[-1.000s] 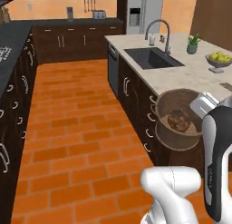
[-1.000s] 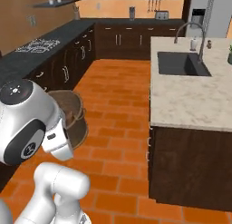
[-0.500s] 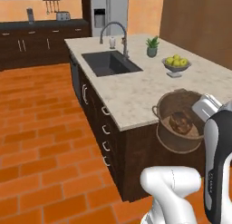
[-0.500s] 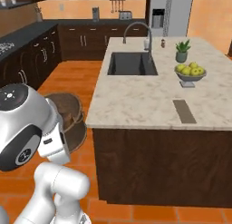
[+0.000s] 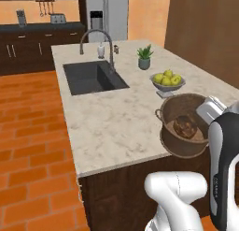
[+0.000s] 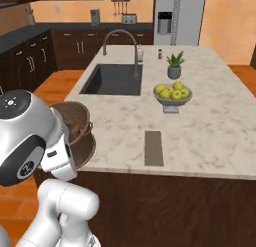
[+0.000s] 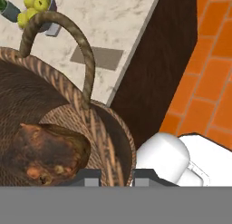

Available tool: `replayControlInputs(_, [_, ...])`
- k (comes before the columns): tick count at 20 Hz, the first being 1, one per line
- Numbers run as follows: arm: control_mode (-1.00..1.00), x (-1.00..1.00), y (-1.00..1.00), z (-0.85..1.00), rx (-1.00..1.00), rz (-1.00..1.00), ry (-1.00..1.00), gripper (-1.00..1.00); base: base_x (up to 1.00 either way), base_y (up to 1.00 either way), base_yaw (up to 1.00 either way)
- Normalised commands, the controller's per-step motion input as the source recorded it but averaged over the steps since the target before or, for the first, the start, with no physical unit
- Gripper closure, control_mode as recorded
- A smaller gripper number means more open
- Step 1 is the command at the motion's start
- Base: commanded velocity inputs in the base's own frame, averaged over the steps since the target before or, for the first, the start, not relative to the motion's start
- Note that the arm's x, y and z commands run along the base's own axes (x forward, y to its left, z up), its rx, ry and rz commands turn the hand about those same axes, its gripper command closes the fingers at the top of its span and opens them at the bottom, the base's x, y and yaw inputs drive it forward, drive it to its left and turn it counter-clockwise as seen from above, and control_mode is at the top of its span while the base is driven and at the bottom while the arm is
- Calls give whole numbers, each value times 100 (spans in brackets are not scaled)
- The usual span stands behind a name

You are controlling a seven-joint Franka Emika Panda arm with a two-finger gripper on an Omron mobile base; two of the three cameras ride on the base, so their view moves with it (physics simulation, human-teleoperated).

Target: Open the cabinet, pick up the bread from the cabinet and place it in the basket. Then move the basket to the dining counter.

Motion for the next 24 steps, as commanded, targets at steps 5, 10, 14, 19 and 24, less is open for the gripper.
replayControlInputs(5, [100, 0, 0, 0, 0, 0, 0, 100, 31, -78, 22])
replayControlInputs(10, [100, 0, 0, 0, 0, 0, 0, 100, 26, -79, 22])
replayControlInputs(14, [100, 0, 0, 0, 0, 0, 0, 100, 34, -100, 11])
replayControlInputs(19, [100, 0, 0, 0, 0, 0, 0, 100, 33, -74, 12])
replayControlInputs(24, [100, 0, 0, 0, 0, 0, 0, 100, 50, -5, 3])
